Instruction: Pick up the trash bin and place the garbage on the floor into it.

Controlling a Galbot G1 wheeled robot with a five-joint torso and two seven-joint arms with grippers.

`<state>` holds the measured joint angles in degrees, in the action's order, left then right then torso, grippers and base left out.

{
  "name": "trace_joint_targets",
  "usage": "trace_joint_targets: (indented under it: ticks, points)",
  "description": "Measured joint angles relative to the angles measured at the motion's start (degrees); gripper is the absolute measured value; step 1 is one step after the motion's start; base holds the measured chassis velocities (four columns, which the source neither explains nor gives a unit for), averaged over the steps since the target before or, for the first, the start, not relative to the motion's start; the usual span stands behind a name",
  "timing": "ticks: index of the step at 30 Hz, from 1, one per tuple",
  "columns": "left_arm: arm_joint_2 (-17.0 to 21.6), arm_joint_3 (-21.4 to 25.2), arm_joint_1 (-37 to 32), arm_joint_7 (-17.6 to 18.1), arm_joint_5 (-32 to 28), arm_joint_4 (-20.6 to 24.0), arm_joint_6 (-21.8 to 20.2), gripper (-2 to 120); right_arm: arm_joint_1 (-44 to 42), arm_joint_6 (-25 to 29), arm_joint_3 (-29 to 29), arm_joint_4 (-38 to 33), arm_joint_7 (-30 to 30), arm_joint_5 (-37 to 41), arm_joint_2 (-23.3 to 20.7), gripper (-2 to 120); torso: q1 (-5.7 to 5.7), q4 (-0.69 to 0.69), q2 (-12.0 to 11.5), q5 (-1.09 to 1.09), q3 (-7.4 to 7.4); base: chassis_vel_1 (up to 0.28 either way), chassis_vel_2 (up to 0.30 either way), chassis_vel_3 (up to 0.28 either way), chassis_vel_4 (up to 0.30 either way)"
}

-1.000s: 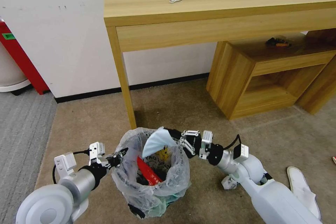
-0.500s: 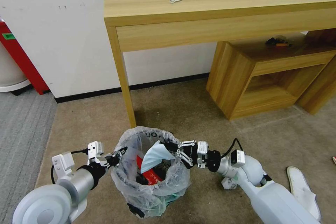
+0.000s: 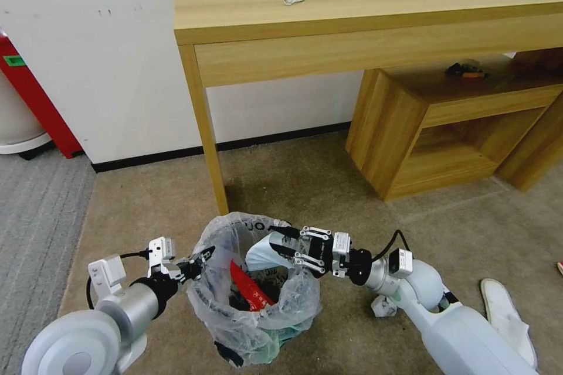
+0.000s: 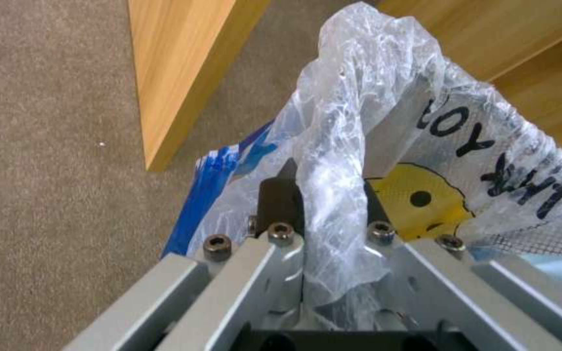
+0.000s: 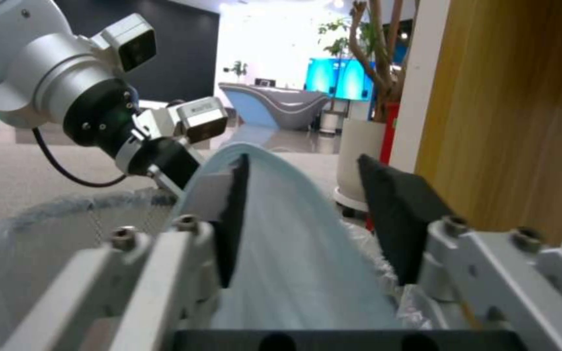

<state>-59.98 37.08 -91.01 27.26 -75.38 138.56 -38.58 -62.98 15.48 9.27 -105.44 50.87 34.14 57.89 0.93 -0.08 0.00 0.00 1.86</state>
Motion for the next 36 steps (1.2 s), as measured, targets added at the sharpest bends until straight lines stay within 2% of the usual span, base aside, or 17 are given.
trace_joint_targets:
  ticks: [2,3,6,8,9,10,13,30,36]
  points:
    - [0.0,0.0,0.0,0.0,0.0,0.0,0.0,2,0.1,0.0,0.3,-0.1,0.0,0.0,-0.1,63,0.00,0.00,0.0,0.00,0.00,0.000,0.000,0.000,0.000]
    - [0.0,0.0,0.0,0.0,0.0,0.0,0.0,2,0.1,0.0,0.3,-0.1,0.0,0.0,-0.1,63,0.00,0.00,0.0,0.00,0.00,0.000,0.000,0.000,0.000]
    - [0.0,0.0,0.0,0.0,0.0,0.1,0.0,2,0.2,-0.1,0.5,-0.2,0.0,0.1,-0.2,76,0.00,0.00,0.0,0.00,0.00,0.000,0.000,0.000,0.000]
    - [0.0,0.0,0.0,0.0,0.0,0.1,0.0,2,0.3,-0.1,0.5,-0.2,0.0,0.2,-0.2,78,0.00,0.00,0.0,0.00,0.00,0.000,0.000,0.000,0.000]
    - [0.0,0.0,0.0,0.0,0.1,0.1,0.0,2,0.3,-0.1,0.6,-0.3,-0.1,0.2,-0.2,87,0.00,0.00,0.0,0.00,0.00,0.000,0.000,0.000,0.000]
    - [0.0,0.0,0.0,0.0,0.1,0.1,0.0,2,0.3,-0.1,0.6,-0.3,-0.1,0.2,-0.2,87,0.00,0.00,0.0,0.00,0.00,0.000,0.000,0.000,0.000]
    - [0.0,0.1,0.0,0.0,0.1,0.1,0.0,2,0.3,-0.1,1.0,-0.5,-0.1,0.4,-0.2,99,0.00,0.00,0.0,0.00,0.00,0.000,0.000,0.000,0.000]
    - [0.2,0.3,-0.1,0.0,0.0,0.2,0.0,2,1.1,-3.6,4.7,-2.7,-4.5,-3.7,-2.5,100,0.00,0.00,0.0,0.00,0.00,0.000,0.000,0.000,0.000]
    - [0.3,0.2,0.0,0.0,0.0,0.2,0.0,2,1.2,-3.9,5.9,-2.9,-4.3,-4.6,-3.1,100,0.00,0.00,0.0,0.00,0.00,0.000,0.000,0.000,0.000]
